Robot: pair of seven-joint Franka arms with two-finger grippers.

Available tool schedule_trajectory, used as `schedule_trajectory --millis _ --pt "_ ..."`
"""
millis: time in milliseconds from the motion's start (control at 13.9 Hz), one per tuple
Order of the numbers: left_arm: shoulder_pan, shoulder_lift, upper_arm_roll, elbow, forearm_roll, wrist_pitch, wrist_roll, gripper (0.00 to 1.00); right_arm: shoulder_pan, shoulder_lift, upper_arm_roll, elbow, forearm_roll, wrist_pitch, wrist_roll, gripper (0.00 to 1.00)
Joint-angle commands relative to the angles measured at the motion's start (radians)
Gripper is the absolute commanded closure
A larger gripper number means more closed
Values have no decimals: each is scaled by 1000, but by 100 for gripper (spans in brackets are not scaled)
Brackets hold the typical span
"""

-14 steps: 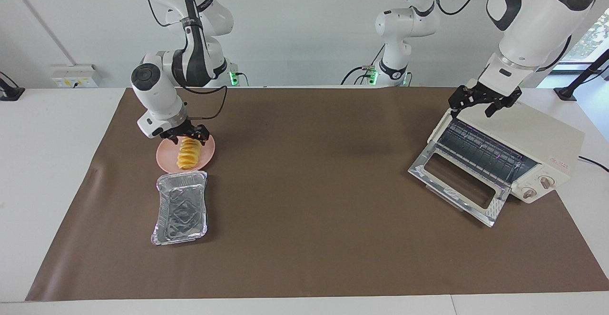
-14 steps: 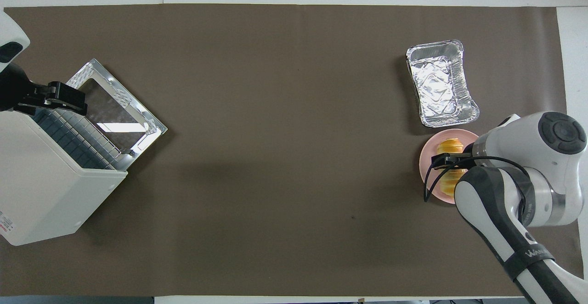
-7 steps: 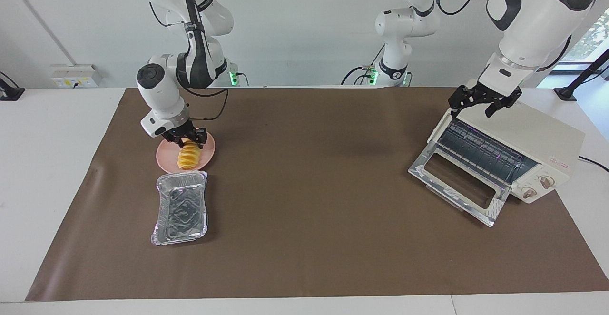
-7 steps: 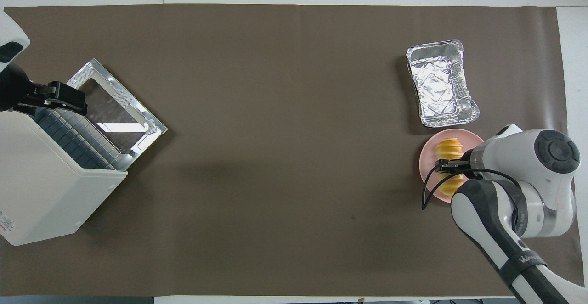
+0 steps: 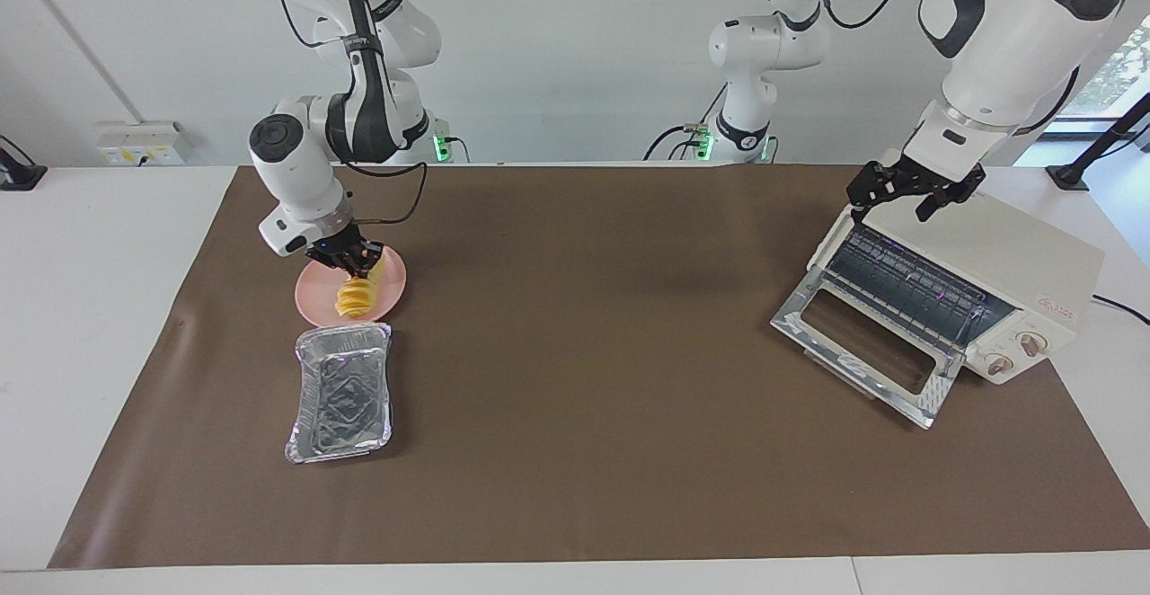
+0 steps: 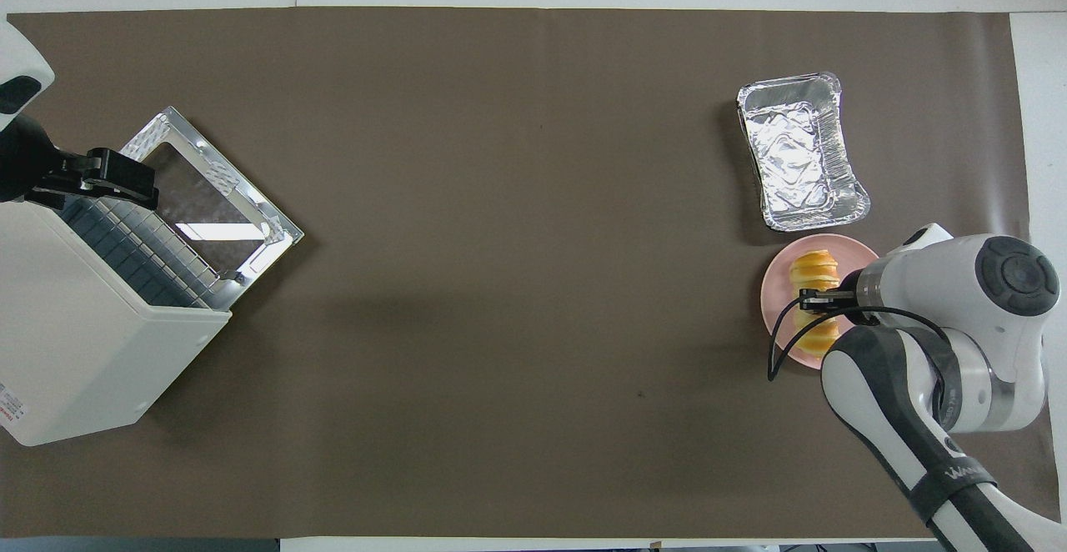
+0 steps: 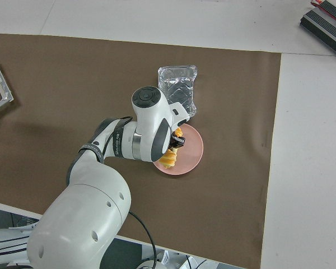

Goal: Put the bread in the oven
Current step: 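Reach the right gripper down and grasp the yellow bread on the pink plate, then lift the bread with the right gripper and lower it into the foil tray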

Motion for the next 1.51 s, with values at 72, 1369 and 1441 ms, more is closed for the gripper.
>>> schedule_trajectory --millis 72,1369,1441 --pt "11 -21 -5 -23 -13 10 -8 0 -14 10 4 240 35 -239 -3 100" --pt "11 -21 -5 -23 -13 10 -8 0 -11 393 3 538 33 78 -60 98" --pt "11 -19 -5 -23 -13 10 -8 0 -6 392 3 516 35 78 -59 96"
